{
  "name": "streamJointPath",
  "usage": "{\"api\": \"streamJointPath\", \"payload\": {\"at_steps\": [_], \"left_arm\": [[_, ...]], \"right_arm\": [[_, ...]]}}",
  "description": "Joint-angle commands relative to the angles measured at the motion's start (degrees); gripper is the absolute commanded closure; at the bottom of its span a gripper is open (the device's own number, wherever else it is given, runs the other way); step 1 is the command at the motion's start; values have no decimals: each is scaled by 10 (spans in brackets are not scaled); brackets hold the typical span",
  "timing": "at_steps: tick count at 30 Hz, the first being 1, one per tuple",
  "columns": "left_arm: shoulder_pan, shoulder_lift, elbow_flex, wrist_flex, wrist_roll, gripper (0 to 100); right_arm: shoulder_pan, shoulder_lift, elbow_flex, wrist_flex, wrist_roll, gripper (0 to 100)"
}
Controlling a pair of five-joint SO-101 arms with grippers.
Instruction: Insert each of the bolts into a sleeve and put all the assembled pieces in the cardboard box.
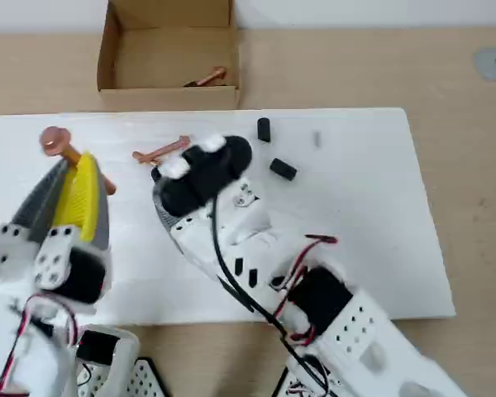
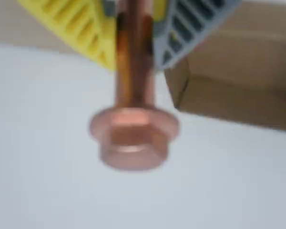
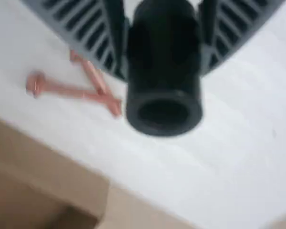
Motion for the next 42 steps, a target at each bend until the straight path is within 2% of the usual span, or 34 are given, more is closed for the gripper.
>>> {"api": "streamJointPath", "payload": {"at_steps": [1,3,8,11,15,21,24,29,35,42], "left_arm": [[26,29,-53,65,-24,987],[47,41,-68,77,-33,987],[51,59,-105,72,-25,987],[50,70,-106,47,7,987],[51,70,-98,33,14,987],[53,64,-19,34,63,988],[83,35,22,25,81,988],[143,-49,112,-5,45,991],[123,-128,164,-18,-30,992],[115,-136,165,-6,-58,992]], "right_arm": [[-7,-69,67,-73,-4,989],[-6,-110,103,-98,-4,989],[-10,-192,184,-112,17,989],[-28,-233,233,-112,24,989],[-64,-272,263,-112,24,989],[-90,-276,268,-135,20,989],[-95,-276,284,-151,20,989],[-92,-276,307,-156,20,989],[-92,-276,308,-155,19,989],[-91,-276,306,-153,19,989]]}}
